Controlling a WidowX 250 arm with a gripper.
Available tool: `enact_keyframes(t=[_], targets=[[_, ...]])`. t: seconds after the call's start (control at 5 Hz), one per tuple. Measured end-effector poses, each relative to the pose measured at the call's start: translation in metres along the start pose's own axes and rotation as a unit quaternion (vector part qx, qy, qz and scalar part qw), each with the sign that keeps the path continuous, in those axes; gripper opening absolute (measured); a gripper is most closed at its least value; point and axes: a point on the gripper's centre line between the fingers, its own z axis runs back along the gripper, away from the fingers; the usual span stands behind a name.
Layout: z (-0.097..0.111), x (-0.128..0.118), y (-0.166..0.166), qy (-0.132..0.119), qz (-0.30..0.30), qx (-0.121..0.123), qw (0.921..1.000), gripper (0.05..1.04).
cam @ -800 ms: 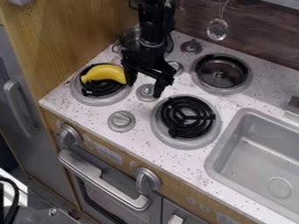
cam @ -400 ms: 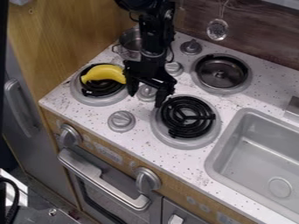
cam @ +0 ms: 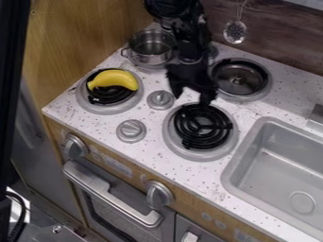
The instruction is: Move the silver cover to the bottom right stove
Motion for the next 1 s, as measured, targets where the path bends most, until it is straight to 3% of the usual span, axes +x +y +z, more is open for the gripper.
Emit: enact_keyframes(t=[0.2, 0.4, 0.6, 1.0], targets=[[-0.014, 0.029, -0.021, -0.085, -0.036, -0.028, 0.9953, 0.996], [-0.016, 0.064, -0.016, -0.143, -0.024, -0.003, 0.9895, 0.996], [-0.032, 0.078, -0.017, -0.157, -0.018, 0.003, 0.9874, 0.996], [-0.041, 0.103, -0.017, -0.173, -0.011, 0.007, 0.9849, 0.996]])
